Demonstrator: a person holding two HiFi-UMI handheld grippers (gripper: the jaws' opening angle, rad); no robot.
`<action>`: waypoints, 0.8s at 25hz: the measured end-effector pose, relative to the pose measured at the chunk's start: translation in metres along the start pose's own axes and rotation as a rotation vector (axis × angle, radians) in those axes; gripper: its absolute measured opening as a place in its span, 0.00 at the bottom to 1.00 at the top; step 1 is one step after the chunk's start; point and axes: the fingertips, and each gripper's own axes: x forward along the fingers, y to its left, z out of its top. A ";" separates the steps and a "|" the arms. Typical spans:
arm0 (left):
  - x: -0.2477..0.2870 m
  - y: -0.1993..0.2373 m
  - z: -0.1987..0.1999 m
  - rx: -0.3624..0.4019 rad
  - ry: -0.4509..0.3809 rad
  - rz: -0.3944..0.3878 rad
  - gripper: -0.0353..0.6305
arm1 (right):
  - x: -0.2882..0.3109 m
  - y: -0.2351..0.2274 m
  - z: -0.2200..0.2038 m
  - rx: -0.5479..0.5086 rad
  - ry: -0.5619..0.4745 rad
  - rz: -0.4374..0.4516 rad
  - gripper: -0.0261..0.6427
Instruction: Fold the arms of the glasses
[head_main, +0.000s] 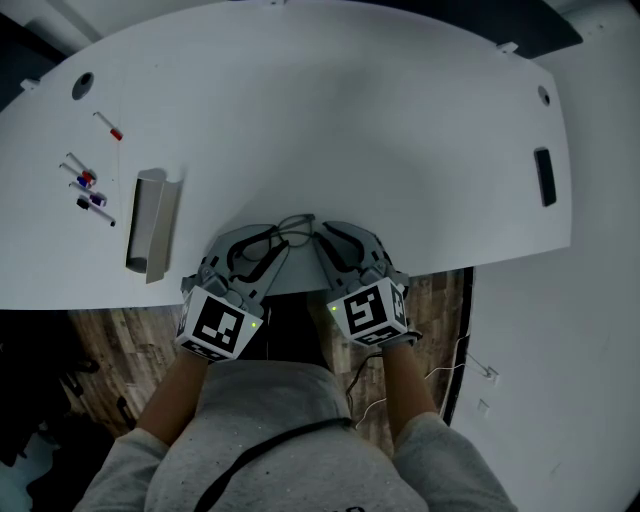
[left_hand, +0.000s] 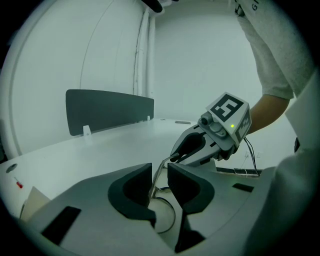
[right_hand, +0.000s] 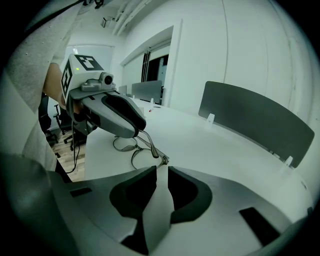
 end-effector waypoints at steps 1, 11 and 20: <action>-0.001 0.000 0.000 0.000 0.000 0.004 0.20 | 0.000 0.000 0.000 0.002 -0.001 0.000 0.15; -0.008 0.001 -0.001 0.001 -0.011 0.032 0.20 | -0.003 0.006 0.001 0.004 -0.004 0.000 0.15; -0.016 0.001 -0.003 0.005 -0.011 0.060 0.20 | -0.009 0.008 0.002 0.011 -0.018 -0.008 0.15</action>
